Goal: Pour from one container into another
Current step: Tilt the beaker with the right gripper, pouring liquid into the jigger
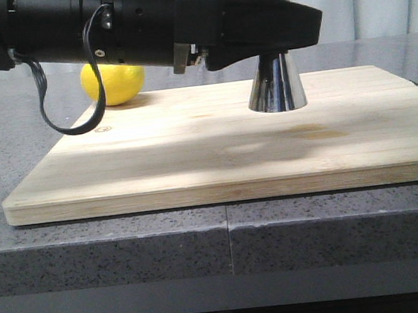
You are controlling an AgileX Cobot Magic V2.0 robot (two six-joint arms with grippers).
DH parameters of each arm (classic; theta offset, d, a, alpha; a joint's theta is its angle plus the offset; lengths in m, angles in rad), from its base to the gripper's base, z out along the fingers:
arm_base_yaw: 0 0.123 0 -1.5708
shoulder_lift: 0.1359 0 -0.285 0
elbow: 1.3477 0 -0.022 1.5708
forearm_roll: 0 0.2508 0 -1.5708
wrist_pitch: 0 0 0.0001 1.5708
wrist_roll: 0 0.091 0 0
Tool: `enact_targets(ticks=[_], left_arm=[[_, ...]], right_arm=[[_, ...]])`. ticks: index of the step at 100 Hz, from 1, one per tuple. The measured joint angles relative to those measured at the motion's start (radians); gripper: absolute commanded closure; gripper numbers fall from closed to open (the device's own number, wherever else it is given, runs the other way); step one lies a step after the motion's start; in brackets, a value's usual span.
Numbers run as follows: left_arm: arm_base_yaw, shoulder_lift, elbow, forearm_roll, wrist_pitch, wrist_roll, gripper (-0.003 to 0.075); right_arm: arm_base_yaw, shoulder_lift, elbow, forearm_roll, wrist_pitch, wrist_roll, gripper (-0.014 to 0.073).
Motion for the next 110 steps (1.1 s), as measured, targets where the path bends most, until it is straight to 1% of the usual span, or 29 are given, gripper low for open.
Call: enact_targets(ticks=[24, 63, 88, 110], left_arm=[[0.000, 0.000, 0.000, 0.000, 0.000, 0.000, 0.0741], [0.000, 0.000, 0.000, 0.000, 0.000, 0.000, 0.0741], [0.000, 0.000, 0.000, 0.002, 0.000, -0.002, 0.0741], [0.000, 0.000, 0.000, 0.002, 0.000, -0.002, 0.0741]], right_arm=[[0.000, 0.000, 0.000, -0.031, 0.000, 0.000, 0.0301], [0.000, 0.000, 0.000, -0.116, 0.000, 0.000, 0.0301], [0.000, 0.000, 0.000, -0.151, 0.000, 0.000, 0.0301], [0.000, 0.000, 0.000, -0.156, 0.000, 0.000, 0.0301]])
